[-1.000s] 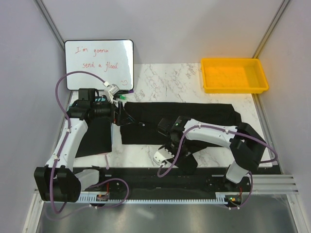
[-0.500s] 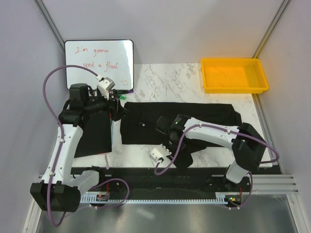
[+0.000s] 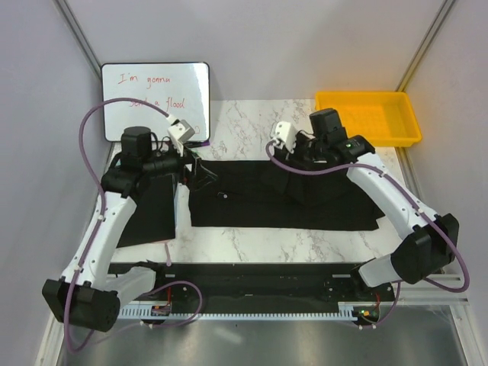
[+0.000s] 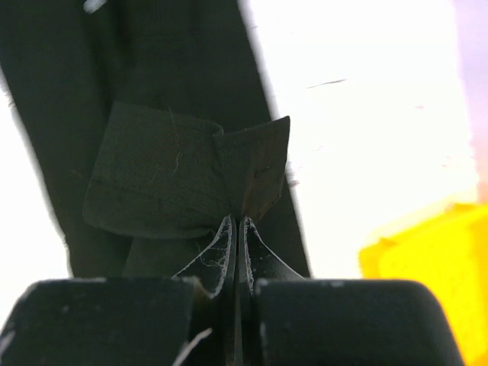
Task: Fold and stack the long sleeve shirts
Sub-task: Fold the shirt
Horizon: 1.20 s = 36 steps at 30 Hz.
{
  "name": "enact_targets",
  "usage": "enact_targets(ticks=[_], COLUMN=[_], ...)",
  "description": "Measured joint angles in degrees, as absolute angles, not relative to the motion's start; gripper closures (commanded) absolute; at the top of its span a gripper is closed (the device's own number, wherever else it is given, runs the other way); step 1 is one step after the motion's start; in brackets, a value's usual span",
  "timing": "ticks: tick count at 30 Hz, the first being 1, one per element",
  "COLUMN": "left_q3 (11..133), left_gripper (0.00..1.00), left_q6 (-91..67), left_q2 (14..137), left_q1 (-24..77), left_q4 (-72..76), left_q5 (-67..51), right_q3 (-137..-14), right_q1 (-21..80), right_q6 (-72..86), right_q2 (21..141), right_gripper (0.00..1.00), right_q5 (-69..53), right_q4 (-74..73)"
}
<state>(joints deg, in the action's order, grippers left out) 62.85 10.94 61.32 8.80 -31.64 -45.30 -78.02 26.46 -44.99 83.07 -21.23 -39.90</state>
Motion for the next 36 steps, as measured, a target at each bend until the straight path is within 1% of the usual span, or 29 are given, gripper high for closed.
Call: enact_targets(ticks=[7,12,14,19,20,22,23,24,27,30,33,36], left_q3=[69.6,70.7,70.2,67.4,67.5,67.7,67.7,67.7,65.6,63.4,61.7,61.1], left_gripper=[0.04,0.12,0.12,0.1,0.06,0.01,0.01,0.01,0.01,0.01,0.01,0.01], left_q6=[11.7,13.0,11.6,-2.9,-6.6,-14.4,-20.4,-21.9,-35.8,-47.1,-56.4,-62.7], left_q2=[71.1,75.1,76.2,76.6,76.9,77.5,77.7,77.8,77.6,78.1,78.6,79.1], left_q1=[16.5,19.4,20.2,21.4,21.5,21.8,22.0,22.1,22.6,23.3,24.4,26.0], left_q4=[-30.0,-29.4,-26.5,-16.8,-15.5,-13.6,-12.9,-12.8,-11.0,-13.8,-17.2,-19.4], left_q5=[-42.2,-41.6,-41.5,-39.0,-39.0,-38.9,-38.5,-38.5,-37.1,-33.8,-30.9,-29.6], right_q3=[-78.7,-78.7,-78.7,-78.7,-78.5,-77.2,-75.8,-74.2,-67.9,-61.1,-57.4,-55.8], right_q1=[21.3,17.5,16.8,17.0,17.1,17.5,18.2,19.0,23.7,30.8,36.8,40.6], right_q6=[-34.4,-27.0,-24.2,-21.1,-21.2,-22.5,-23.5,-24.4,-27.7,-30.1,-31.3,-32.3], right_q2=[84.2,84.3,84.3,83.2,82.7,81.2,79.9,78.5,74.0,70.6,69.8,69.8], right_gripper=[1.0,1.0,1.0,1.0,1.0,1.0,1.0,1.0,1.0,1.0,1.0,1.0], right_q5=[-20.7,-19.9,-19.6,-22.2,-22.9,-23.6,-23.6,-23.4,-21.5,-17.6,-13.7,-10.5], right_q4=[-26.5,-20.3,-18.6,-15.7,-15.2,-14.1,-13.6,-13.4,-12.0,-10.3,-9.7,-9.7])
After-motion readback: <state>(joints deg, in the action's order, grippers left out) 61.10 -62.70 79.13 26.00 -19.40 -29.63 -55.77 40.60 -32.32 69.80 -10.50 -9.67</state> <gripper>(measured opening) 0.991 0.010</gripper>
